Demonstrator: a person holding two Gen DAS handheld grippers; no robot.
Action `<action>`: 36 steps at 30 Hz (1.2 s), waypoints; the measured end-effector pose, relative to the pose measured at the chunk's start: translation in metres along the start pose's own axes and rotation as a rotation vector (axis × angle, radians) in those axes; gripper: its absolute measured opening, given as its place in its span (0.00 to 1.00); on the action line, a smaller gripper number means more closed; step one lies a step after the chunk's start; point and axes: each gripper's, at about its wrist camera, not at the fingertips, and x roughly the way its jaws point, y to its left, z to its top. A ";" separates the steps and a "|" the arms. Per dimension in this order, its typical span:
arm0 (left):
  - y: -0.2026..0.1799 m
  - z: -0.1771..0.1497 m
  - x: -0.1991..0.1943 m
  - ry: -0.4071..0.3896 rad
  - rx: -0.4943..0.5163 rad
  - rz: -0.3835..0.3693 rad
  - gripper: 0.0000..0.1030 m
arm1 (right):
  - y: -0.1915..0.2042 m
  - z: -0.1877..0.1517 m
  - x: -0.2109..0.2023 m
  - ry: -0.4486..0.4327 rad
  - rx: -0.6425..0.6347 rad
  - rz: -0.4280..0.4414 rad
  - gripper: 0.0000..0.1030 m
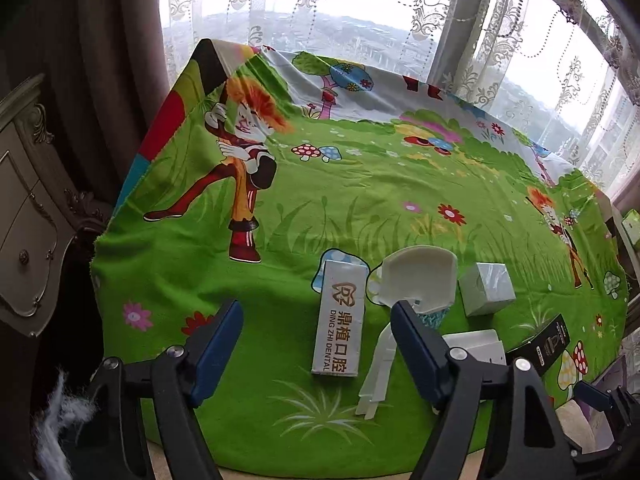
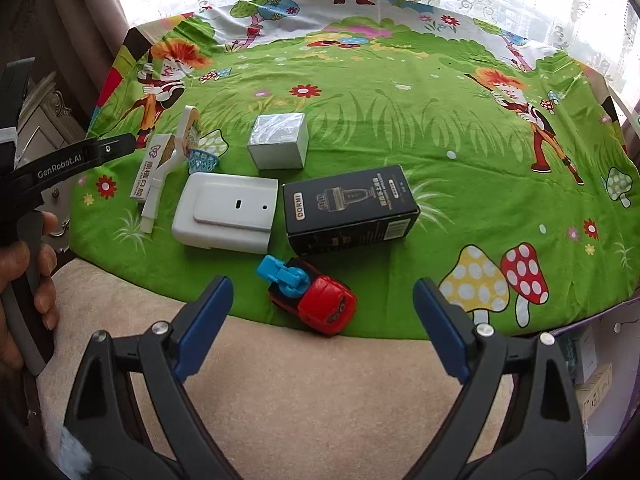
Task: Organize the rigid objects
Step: 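Grasp tan dental box with left tool while right grasps red-blue toy car, then lift both held items and carry them over the purple box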
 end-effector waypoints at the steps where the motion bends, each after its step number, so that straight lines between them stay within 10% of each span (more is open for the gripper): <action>1: 0.002 0.000 0.002 0.005 -0.009 0.002 0.72 | 0.002 -0.001 0.002 0.013 -0.007 0.006 0.88; 18: -0.005 -0.008 0.043 0.149 0.030 0.002 0.59 | 0.005 0.001 0.030 0.097 -0.013 -0.005 0.84; 25: -0.008 -0.010 0.047 0.162 0.046 0.002 0.33 | 0.000 0.003 0.040 0.131 0.009 0.016 0.62; 36: -0.005 -0.010 0.041 0.139 0.029 -0.030 0.17 | 0.001 0.000 0.031 0.095 0.007 0.042 0.61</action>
